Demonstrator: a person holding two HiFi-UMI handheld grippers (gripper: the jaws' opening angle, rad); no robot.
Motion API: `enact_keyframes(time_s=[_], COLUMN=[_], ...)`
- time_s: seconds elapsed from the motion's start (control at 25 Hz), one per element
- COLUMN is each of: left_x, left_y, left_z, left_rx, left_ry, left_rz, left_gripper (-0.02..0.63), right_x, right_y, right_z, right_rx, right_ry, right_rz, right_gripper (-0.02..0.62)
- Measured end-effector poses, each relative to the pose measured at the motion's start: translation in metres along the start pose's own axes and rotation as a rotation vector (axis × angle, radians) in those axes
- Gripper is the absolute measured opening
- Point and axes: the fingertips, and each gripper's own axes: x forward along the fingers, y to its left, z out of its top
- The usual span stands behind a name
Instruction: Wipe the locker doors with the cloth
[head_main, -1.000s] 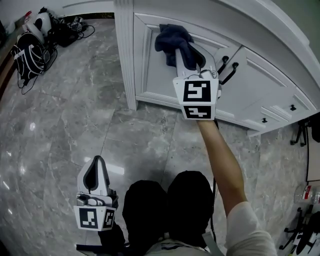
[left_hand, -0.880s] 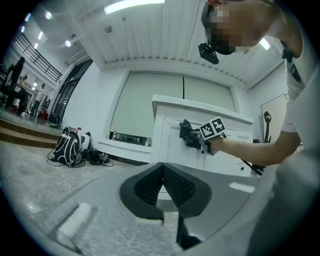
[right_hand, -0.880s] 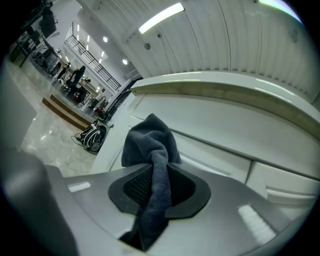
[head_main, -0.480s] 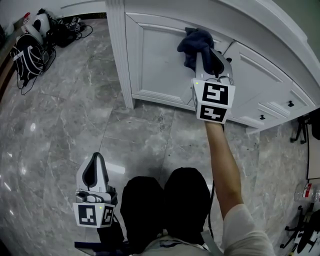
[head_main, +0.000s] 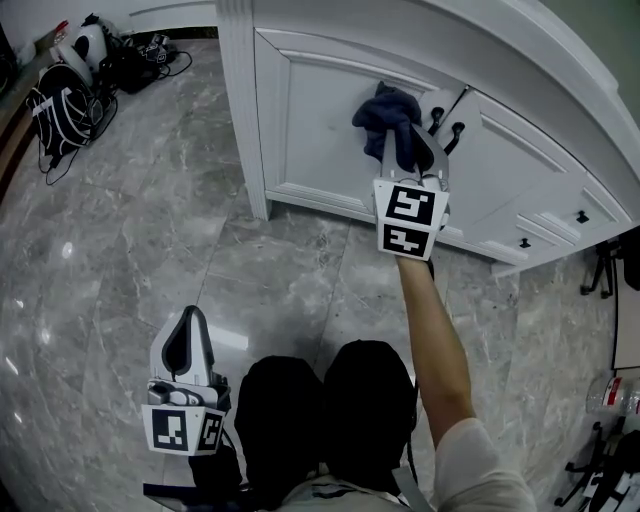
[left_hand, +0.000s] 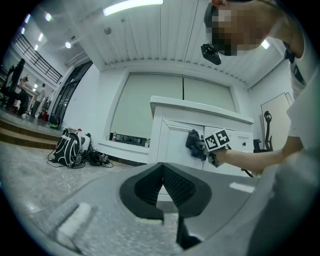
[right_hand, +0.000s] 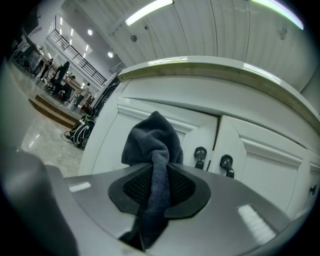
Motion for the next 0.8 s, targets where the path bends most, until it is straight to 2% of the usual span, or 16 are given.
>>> enact_keyframes(time_s=[0.28, 0.4, 0.8], left_x=[-0.004, -0.005, -0.012], left_y=[0.006, 0.007, 0.019], left_z=[-0.002, -0.001, 0.000], left_rx=[-0.003, -0.009, -0.019], left_ry=[0.000, -0.002, -0.007], left_rz=[0.012, 0.015, 0.040], left_gripper=[0.002, 0.002, 0.002], right_x=[0.002, 0.004, 0.023], right_y=[0.009, 0.018, 0.079], right_z=[-0.012, -0.011, 0.006], right_rx=[-0.009, -0.002, 0.004], right_ry=[-0.002, -0.012, -0.037], right_rz=[-0.009, 0.012, 0.091], right_gripper=[0.071, 0.071, 0.072])
